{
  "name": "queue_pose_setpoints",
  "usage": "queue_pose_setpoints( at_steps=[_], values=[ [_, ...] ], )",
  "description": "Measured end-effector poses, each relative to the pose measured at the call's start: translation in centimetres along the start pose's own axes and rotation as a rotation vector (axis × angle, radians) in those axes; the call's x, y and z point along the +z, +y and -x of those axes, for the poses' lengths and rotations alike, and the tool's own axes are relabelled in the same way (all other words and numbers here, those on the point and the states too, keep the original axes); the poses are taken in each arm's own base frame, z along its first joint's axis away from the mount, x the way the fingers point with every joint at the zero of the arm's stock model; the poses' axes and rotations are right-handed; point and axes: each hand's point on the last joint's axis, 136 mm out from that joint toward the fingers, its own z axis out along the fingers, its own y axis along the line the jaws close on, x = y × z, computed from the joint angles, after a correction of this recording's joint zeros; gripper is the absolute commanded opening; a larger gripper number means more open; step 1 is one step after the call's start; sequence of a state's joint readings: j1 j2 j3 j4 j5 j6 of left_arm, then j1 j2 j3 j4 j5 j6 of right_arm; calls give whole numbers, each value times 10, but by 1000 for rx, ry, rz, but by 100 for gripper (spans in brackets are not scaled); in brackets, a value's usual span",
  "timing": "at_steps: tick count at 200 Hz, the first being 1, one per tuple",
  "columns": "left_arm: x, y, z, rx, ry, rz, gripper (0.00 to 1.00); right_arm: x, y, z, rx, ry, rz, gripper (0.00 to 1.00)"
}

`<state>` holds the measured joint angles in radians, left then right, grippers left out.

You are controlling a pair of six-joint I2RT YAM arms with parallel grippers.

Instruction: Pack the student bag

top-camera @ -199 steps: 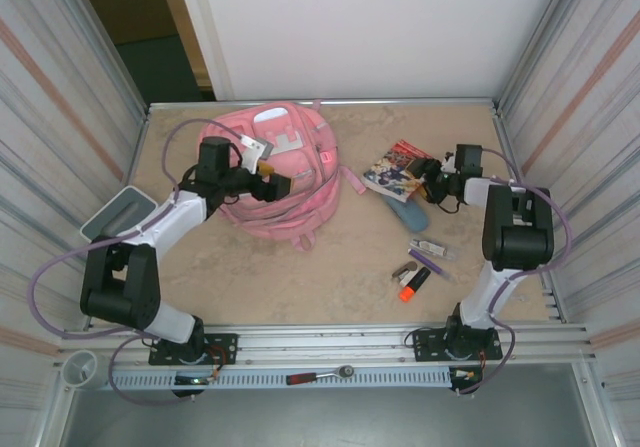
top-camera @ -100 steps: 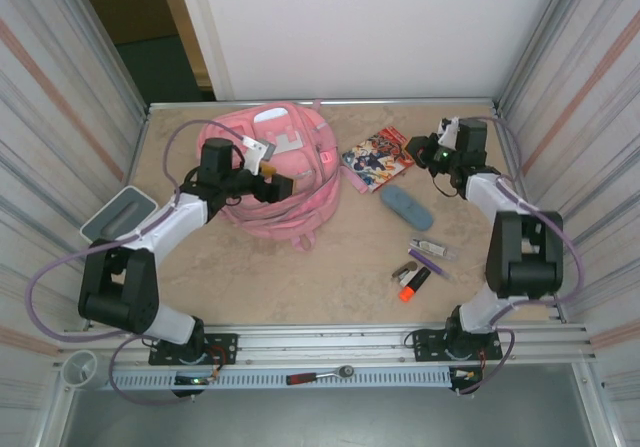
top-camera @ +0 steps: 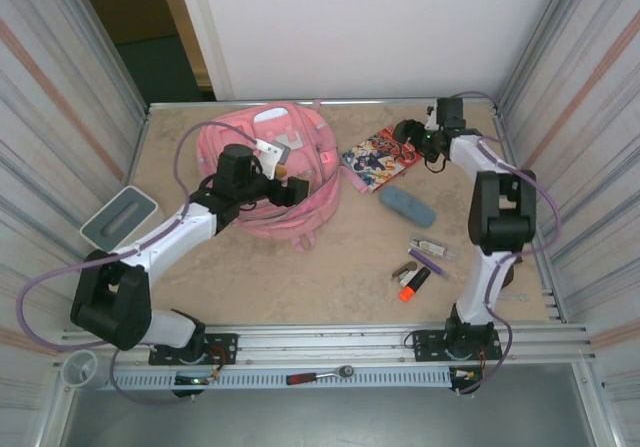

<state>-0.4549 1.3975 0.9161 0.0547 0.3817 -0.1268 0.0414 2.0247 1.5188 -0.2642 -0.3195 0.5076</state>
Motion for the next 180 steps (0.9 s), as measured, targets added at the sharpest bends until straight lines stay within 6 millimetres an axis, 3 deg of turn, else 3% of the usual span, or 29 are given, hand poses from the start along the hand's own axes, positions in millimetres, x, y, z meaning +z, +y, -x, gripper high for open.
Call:
queue_pose_setpoints(
  at_steps=[35, 64, 77, 96, 125, 162, 180],
  values=[
    [25, -3, -24, -42, 80, 9, 81, 46, -30, -6, -20, 65, -132, 80],
    [47, -17, -53, -48, 169, -7, 81, 50, -29, 3, -60, 80, -159, 77],
    [54, -23, -64, -47, 201, -13, 81, 53, -31, -3, -83, 109, -170, 75],
    [61, -28, -78, -41, 236, -17, 80, 52, -31, -10, -124, 132, -175, 71],
    [66, -25, -87, -34, 261, 13, 80, 41, -26, -41, -170, 190, -169, 62],
    [62, 1, -95, -8, 289, 137, 80, 20, 1, -97, -205, 328, -71, 60],
    [56, 17, -98, -12, 293, 186, 80, 12, 15, -109, -210, 354, -21, 64]
  ],
)
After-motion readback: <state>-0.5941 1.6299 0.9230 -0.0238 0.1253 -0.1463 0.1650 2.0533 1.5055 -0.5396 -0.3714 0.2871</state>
